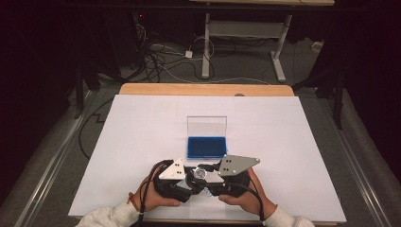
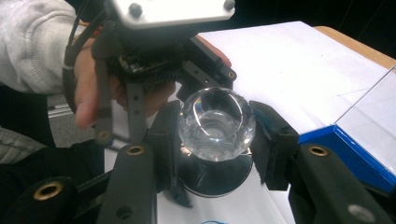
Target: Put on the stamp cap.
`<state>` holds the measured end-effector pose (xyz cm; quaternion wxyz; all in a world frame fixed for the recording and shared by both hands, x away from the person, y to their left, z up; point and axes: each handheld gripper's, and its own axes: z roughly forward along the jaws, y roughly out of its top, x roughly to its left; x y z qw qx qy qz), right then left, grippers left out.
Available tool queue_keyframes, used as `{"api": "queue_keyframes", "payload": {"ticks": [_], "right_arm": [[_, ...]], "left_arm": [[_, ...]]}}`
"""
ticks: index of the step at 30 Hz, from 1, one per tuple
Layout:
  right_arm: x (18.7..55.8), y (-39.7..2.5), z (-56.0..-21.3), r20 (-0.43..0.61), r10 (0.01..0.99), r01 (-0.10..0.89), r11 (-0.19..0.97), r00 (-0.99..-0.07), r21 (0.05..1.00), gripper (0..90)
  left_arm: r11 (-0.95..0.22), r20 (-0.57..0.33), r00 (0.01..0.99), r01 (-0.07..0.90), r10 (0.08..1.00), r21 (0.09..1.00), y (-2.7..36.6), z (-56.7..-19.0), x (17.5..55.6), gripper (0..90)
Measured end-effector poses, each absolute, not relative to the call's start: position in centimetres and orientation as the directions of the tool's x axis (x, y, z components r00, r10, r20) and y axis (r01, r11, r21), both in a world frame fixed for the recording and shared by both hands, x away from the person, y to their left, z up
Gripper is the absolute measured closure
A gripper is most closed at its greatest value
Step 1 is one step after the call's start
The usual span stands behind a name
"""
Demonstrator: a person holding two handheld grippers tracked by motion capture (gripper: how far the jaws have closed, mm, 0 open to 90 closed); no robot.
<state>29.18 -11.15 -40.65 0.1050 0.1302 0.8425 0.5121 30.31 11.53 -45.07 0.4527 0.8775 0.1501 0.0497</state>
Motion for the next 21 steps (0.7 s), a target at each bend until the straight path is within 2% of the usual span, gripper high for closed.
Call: {"api": "queue_keyframes", "payload": {"ticks": [9,12,18,21], "right_arm": [[29.13,-11.22,-40.69,-0.035,0.328,0.117,0.431,-0.944,0.895,57.1],[29.13,-11.27,-40.68,-0.034,0.330,0.119,0.431,-0.943,0.894,57.1],[29.10,-11.38,-40.67,-0.033,0.325,0.113,0.422,-0.945,0.900,57.1],[29.10,-11.49,-40.65,-0.030,0.324,0.115,0.419,-0.946,0.901,57.1]], "left_arm": [[-0.533,-0.090,0.952,0.241,0.293,0.811,11.88,-45.06,30.45,32.7],[-0.542,-0.058,0.952,0.220,0.299,0.811,11.99,-44.89,30.34,32.6],[-0.537,-0.070,0.957,0.218,0.283,0.815,12.24,-44.95,30.43,32.7],[-0.557,-0.036,0.959,0.194,0.283,0.808,12.14,-44.96,30.21,33.8]]}}
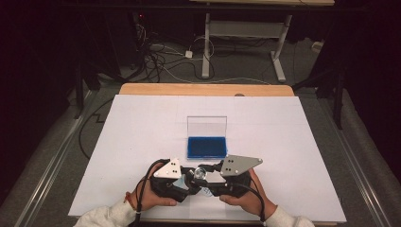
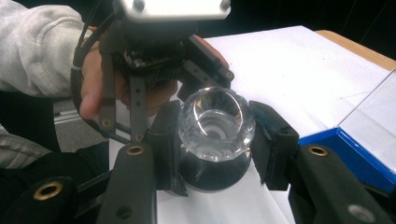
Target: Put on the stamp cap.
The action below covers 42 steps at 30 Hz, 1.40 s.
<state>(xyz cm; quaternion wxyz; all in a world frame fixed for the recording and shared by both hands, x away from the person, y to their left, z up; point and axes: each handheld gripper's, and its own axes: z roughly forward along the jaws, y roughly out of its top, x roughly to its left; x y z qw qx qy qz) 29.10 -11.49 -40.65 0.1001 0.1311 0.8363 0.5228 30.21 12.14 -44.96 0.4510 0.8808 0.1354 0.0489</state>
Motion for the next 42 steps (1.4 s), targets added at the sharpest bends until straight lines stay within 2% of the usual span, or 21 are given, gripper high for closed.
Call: {"api": "queue_keyframes", "payload": {"ticks": [6,7,9,11,17,28,42], "right_arm": [[29.0,-11.5,-40.5,-0.038,0.321,0.106,0.418,-0.946,0.902,57.1],[29.0,-11.6,-40.5,-0.035,0.324,0.109,0.414,-0.945,0.904,57.1],[29.1,-11.9,-40.2,-0.030,0.329,0.108,0.395,-0.944,0.912,57.1],[29.2,-12.3,-39.8,-0.034,0.340,0.109,0.392,-0.940,0.913,57.1],[29.6,-14.0,-39.3,-0.046,0.384,0.117,0.391,-0.922,0.913,57.1],[30.0,-16.7,-38.7,-0.056,0.467,0.147,0.387,-0.882,0.910,57.0],[30.5,-17.9,-38.4,-0.071,0.514,0.161,0.391,-0.855,0.906,57.0]], "left_arm": [[-0.565,-0.024,0.962,0.180,0.273,0.805,12.2,-45.0,30.2,33.8],[-0.588,-0.017,0.959,0.188,0.284,0.787,12.1,-45.2,30.2,31.9],[-0.616,-0.002,0.941,0.223,0.339,0.756,12.0,-45.8,30.5,17.4],[-0.607,-0.002,0.947,0.207,0.321,0.767,12.2,-45.7,30.3,20.7],[-0.637,0.060,0.938,0.184,0.341,0.749,12.3,-45.5,30.2,17.4],[-0.626,0.153,0.891,0.169,0.427,0.762,14.7,-45.2,30.4,16.7],[-0.597,0.204,0.824,0.191,0.529,0.779,19.2,-45.3,29.9,16.7]]}}
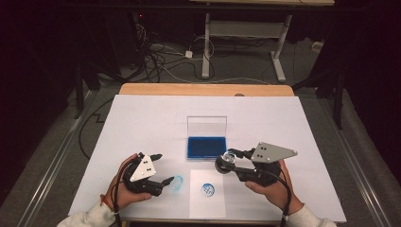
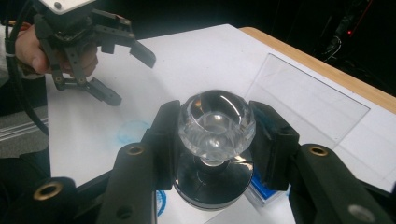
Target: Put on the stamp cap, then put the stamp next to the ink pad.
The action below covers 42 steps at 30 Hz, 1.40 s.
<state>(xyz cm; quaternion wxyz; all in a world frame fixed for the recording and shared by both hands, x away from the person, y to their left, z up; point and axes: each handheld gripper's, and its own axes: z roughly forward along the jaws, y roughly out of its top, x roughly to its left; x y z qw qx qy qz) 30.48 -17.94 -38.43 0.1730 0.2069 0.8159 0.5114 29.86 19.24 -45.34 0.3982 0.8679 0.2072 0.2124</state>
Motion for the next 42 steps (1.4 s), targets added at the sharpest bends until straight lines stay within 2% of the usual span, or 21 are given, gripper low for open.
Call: {"api": "queue_keyframes", "payload": {"ticks": [19,42], "right_arm": [[32.0,-19.9,-38.3,-0.075,0.608,0.222,0.399,-0.790,0.890,57.0],[35.6,-21.8,-36.4,-0.069,0.689,0.292,0.394,-0.721,0.871,57.0]], "left_arm": [[-0.564,0.176,0.763,0.280,0.622,0.777,24.1,-46.5,28.7,16.7],[-0.583,0.180,0.764,0.295,0.620,0.757,23.4,-46.8,28.9,16.7]]}}
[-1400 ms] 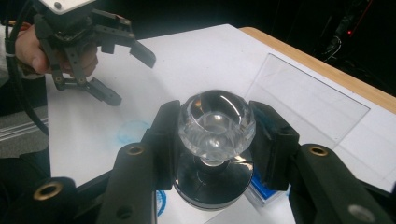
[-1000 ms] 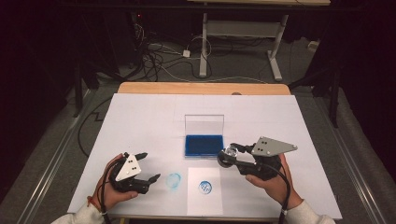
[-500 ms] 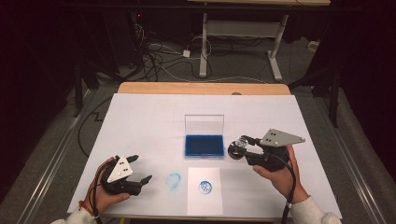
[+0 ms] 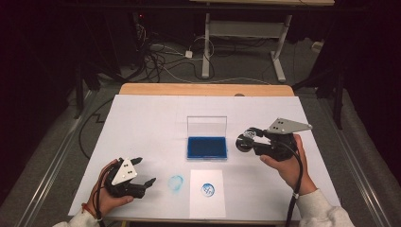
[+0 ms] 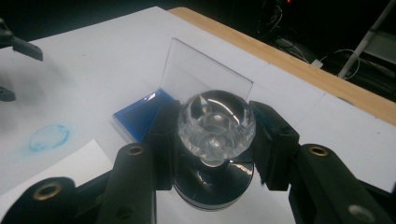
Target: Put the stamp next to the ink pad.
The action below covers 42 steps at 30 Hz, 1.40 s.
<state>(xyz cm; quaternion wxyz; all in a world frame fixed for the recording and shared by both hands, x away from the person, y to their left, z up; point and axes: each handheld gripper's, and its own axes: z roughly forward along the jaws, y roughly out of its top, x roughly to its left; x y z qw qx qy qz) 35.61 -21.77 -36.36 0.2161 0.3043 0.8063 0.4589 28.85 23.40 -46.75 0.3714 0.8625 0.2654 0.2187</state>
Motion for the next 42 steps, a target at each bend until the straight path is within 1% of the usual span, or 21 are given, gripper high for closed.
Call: {"api": "queue_keyframes", "payload": {"ticks": [6,9,19,30,42], "right_arm": [[36.7,-21.1,-36.1,-0.080,0.681,0.303,0.424,-0.728,0.854,56.9],[37.3,-20.8,-36.4,-0.069,0.682,0.322,0.429,-0.728,0.844,56.9],[38.9,-20.2,-38.6,-0.058,0.706,0.386,0.452,-0.705,0.804,56.9],[39.8,-19.7,-41.3,-0.068,0.716,0.419,0.479,-0.694,0.771,56.9],[40.2,-19.9,-42.6,-0.062,0.734,0.449,0.478,-0.677,0.755,56.9]], "left_arm": [[-0.578,0.175,0.759,0.303,0.627,0.757,23.5,-46.7,28.7,16.7],[-0.581,0.176,0.759,0.303,0.626,0.756,23.5,-46.8,28.8,16.7],[-0.580,0.174,0.762,0.302,0.624,0.757,23.5,-46.8,28.9,16.7],[-0.583,0.173,0.765,0.302,0.620,0.755,23.4,-46.8,29.0,16.7],[-0.582,0.170,0.766,0.304,0.620,0.754,23.4,-46.8,28.9,16.7]]}}
